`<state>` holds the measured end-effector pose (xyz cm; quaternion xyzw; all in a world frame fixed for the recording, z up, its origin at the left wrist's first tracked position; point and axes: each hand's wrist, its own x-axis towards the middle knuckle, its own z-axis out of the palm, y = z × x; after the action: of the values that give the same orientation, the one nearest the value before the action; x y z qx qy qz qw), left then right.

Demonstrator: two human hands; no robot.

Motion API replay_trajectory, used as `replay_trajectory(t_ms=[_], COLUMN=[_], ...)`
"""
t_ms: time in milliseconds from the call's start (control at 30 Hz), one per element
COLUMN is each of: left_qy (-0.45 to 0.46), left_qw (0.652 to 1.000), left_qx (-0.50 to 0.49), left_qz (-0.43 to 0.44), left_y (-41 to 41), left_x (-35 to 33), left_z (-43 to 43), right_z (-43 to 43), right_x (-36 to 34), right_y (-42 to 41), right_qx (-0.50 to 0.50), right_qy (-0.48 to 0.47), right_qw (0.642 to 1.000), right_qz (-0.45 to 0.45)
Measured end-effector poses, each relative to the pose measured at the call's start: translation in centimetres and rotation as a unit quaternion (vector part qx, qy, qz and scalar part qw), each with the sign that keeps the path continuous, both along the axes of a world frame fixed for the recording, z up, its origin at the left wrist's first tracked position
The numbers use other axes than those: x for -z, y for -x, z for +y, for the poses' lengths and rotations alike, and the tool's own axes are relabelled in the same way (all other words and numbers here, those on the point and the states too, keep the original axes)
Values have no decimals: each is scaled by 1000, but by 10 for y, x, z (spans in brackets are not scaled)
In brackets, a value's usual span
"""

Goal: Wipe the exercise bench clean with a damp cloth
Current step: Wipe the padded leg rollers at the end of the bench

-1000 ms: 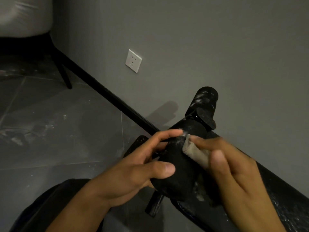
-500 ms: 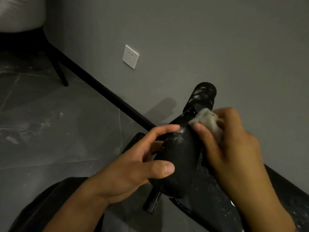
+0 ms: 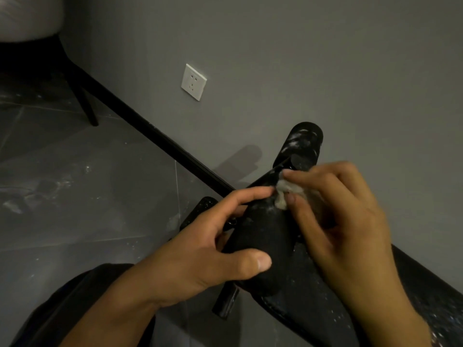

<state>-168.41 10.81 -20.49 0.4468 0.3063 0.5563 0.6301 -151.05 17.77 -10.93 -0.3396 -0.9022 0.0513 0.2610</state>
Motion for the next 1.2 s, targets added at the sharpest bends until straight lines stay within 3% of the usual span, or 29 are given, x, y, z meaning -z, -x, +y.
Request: replay_trajectory(t_ms=[400, 567, 833, 1033, 1200], left_qy=[-10, -9, -14, -3, -8], left_qw=[1000, 1000, 1000, 998, 991], left_qx=[8, 3, 12, -36, -59], left_qz=[27, 11, 22, 59, 120], left_y=[3, 0, 3, -2, -2], left_x=[2, 1, 0, -6, -13], left_z=[0, 0, -1, -6, -12], right_z=[-19, -2, -40, 14, -18], right_x=[8, 3, -2, 1, 8], right_y=[-11, -2, -18, 3, -9], right_qx=[-59, 1, -84, 42, 7], right_qy=[-51, -10, 36, 11, 35], right_qw=[997, 1000, 996, 999, 998], right_qz=[2, 9, 21, 18, 42])
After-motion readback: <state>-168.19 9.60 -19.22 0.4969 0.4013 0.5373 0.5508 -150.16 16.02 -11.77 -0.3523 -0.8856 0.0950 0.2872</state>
